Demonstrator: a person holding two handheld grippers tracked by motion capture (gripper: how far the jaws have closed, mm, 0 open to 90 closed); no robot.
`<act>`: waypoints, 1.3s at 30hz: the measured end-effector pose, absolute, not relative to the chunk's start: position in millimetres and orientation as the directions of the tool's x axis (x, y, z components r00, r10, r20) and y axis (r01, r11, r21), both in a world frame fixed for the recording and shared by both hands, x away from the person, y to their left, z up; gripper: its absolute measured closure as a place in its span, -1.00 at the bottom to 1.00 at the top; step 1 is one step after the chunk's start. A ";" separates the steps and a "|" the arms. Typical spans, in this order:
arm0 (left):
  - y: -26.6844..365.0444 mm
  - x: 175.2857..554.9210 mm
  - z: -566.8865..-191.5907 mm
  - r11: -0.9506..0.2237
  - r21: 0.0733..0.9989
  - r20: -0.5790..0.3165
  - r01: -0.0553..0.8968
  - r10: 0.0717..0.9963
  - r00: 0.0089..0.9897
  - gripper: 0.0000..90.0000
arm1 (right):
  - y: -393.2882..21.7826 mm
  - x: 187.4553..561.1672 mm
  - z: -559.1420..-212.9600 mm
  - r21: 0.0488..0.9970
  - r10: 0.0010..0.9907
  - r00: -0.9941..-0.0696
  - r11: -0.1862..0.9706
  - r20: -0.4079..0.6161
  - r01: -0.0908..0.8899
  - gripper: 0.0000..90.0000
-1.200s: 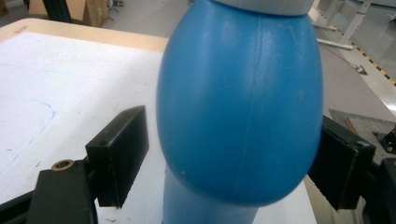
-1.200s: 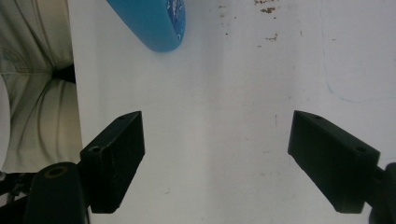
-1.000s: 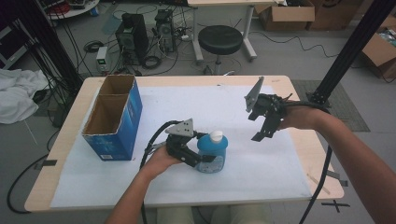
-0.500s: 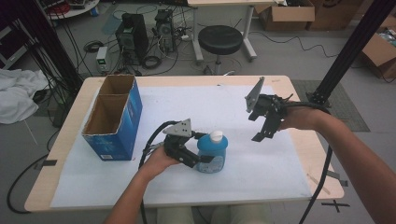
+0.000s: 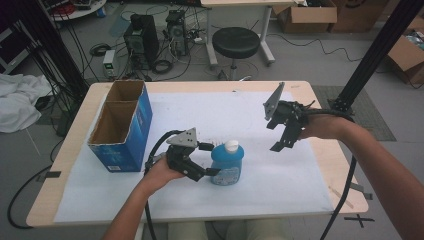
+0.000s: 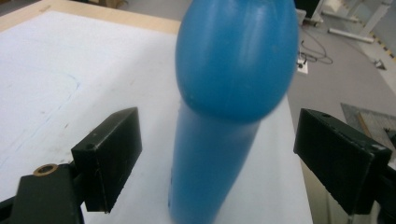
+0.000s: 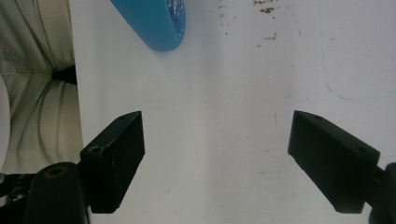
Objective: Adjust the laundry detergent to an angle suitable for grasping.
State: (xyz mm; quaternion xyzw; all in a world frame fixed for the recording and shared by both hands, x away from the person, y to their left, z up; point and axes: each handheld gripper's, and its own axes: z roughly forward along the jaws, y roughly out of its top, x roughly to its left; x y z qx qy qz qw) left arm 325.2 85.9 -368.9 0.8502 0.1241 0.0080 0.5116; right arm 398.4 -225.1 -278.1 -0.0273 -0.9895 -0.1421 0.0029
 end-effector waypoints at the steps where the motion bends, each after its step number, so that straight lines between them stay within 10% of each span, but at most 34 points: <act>1: 88.9 324.7 -365.8 -0.465 0.863 -0.104 0.200 0.224 0.969 -0.65 | -225.8 398.3 -278.1 0.282 0.056 -0.998 0.958 0.014 0.057 -0.59; 39: 97.7 446.2 -241.0 -0.815 0.511 0.090 0.272 0.365 0.927 -0.60 | -233.4 404.7 -280.0 0.307 0.058 -0.998 0.950 0.023 0.062 -0.59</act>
